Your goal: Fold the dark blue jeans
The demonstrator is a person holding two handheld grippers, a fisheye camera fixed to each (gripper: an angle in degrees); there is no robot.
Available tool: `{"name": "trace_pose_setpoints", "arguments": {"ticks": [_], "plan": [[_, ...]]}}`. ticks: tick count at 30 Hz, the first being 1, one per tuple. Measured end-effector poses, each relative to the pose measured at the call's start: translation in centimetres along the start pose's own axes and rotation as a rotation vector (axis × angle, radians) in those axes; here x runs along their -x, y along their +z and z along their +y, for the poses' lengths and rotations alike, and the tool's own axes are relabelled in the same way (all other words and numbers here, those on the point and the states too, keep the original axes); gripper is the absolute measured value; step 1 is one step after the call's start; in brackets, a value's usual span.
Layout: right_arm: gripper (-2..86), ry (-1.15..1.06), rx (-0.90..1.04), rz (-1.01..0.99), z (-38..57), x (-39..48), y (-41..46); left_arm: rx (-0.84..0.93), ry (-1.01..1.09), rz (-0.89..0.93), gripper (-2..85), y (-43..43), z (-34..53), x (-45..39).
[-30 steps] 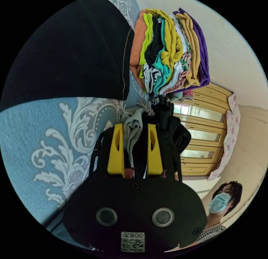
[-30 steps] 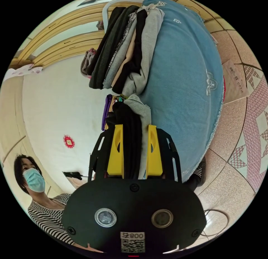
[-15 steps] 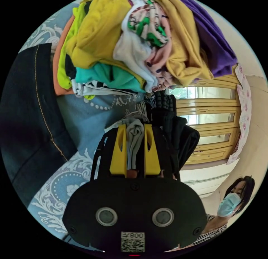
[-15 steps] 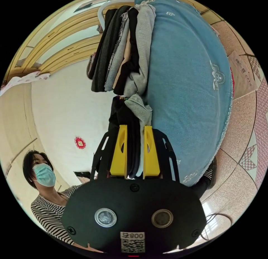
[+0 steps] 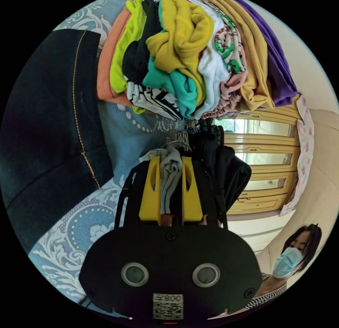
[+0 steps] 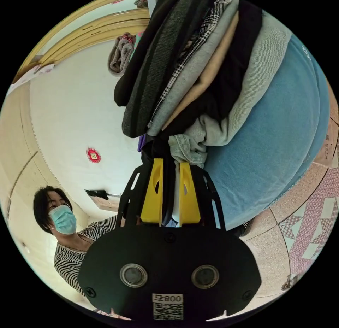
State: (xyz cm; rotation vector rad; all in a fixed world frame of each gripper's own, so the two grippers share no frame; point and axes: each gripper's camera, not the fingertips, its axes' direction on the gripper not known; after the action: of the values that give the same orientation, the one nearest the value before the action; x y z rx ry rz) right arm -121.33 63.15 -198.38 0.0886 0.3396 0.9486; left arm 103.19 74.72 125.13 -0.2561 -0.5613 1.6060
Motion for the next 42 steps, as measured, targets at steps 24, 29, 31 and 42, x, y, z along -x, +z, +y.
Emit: {"name": "trace_pose_setpoints", "arguments": {"ticks": [24, 29, 31, 42], "plan": [[0.6, -0.449, 0.131, 0.813, 10.1, 36.7, 25.5, -0.144, -0.011, -0.46, 6.7, -40.4, 54.4, 9.8], [0.2, -0.528, 0.256, 1.253, 11.7, 41.6, 38.1, -0.233, -0.024, -0.492, 6.0, -47.3, 64.4, 12.2], [0.2, -0.495, 0.282, 1.263, 11.7, 44.4, 39.7, -0.27, -0.019, -0.505, 6.1, -50.3, 68.1, 13.0], [3.6, -0.785, 0.54, 0.668, 23.7, 64.1, 56.0, -0.692, -0.381, -0.706, 9.6, -73.5, 94.9, 25.2]]}}
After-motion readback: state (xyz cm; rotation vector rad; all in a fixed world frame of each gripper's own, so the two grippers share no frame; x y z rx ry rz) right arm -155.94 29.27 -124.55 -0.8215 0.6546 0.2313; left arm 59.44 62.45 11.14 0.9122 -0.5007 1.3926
